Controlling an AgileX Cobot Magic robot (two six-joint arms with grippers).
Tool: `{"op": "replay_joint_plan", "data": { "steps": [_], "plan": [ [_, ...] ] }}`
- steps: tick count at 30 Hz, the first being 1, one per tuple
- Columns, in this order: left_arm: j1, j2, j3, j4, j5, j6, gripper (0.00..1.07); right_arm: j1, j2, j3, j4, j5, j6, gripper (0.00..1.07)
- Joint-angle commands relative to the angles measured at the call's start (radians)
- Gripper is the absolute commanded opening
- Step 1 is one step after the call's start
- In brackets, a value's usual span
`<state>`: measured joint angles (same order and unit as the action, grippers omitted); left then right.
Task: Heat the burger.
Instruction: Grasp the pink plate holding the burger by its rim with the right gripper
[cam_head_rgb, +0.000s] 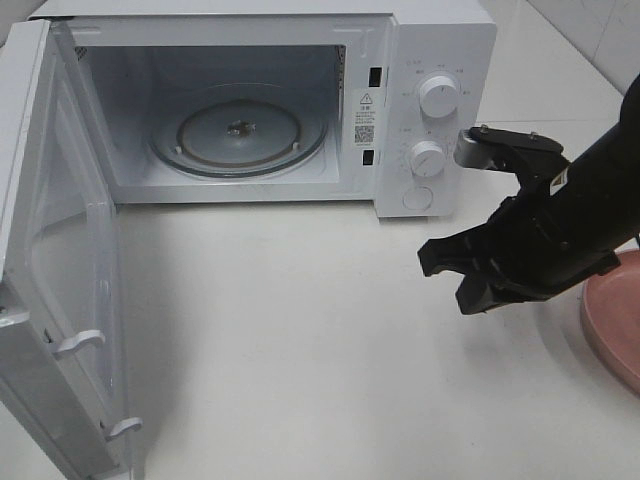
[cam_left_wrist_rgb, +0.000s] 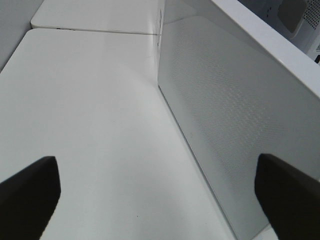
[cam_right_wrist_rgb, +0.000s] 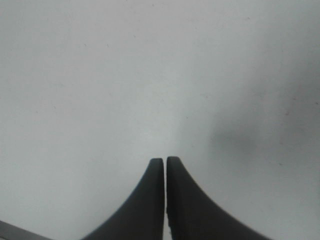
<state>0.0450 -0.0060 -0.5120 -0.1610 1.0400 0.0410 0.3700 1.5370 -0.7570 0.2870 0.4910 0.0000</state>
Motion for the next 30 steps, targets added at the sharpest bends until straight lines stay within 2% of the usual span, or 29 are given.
{"op": "replay_joint_plan", "data": {
  "steps": [1,6,9,14,16,19,21,22,24,27,30],
  "plan": [
    [0.004,-0.02,0.001,-0.003,-0.009,0.002,0.98,-0.011,-0.023,-0.029,-0.088,0.1,-0.012,0.05],
    [0.004,-0.02,0.001,-0.003,-0.009,0.002,0.98,-0.011,-0.061,-0.107,-0.239,0.285,-0.01,0.07],
    [0.004,-0.02,0.001,-0.003,-0.009,0.002,0.98,-0.011,-0.061,-0.119,-0.252,0.309,-0.011,0.08],
    [0.004,-0.02,0.001,-0.003,-0.009,0.002,0.98,-0.011,-0.062,-0.141,-0.269,0.364,-0.027,0.16],
    [0.004,-0.02,0.001,-0.003,-0.009,0.002,0.98,-0.011,-0.062,-0.141,-0.274,0.364,-0.027,0.34],
    [0.004,-0.02,0.001,-0.003,-0.009,0.002,0.98,-0.011,-0.062,-0.141,-0.279,0.364,-0.027,0.4],
    [0.004,-0.02,0.001,-0.003,-0.009,0.002,0.98,-0.011,-0.062,-0.141,-0.315,0.362,-0.026,0.78],
    [0.004,-0.02,0.001,-0.003,-0.009,0.002,0.98,-0.011,-0.062,-0.141,-0.315,0.362,-0.026,0.78],
    [0.004,-0.02,0.001,-0.003,-0.009,0.002,0.98,-0.011,-0.062,-0.141,-0.329,0.362,-0.023,0.98],
    [0.004,-0.02,0.001,-0.003,-0.009,0.002,0.98,-0.011,-0.062,-0.141,-0.347,0.364,-0.015,1.03],
    [0.004,-0.02,0.001,-0.003,-0.009,0.002,0.98,-0.011,-0.062,-0.141,-0.353,0.365,-0.011,1.02]
  ]
}}
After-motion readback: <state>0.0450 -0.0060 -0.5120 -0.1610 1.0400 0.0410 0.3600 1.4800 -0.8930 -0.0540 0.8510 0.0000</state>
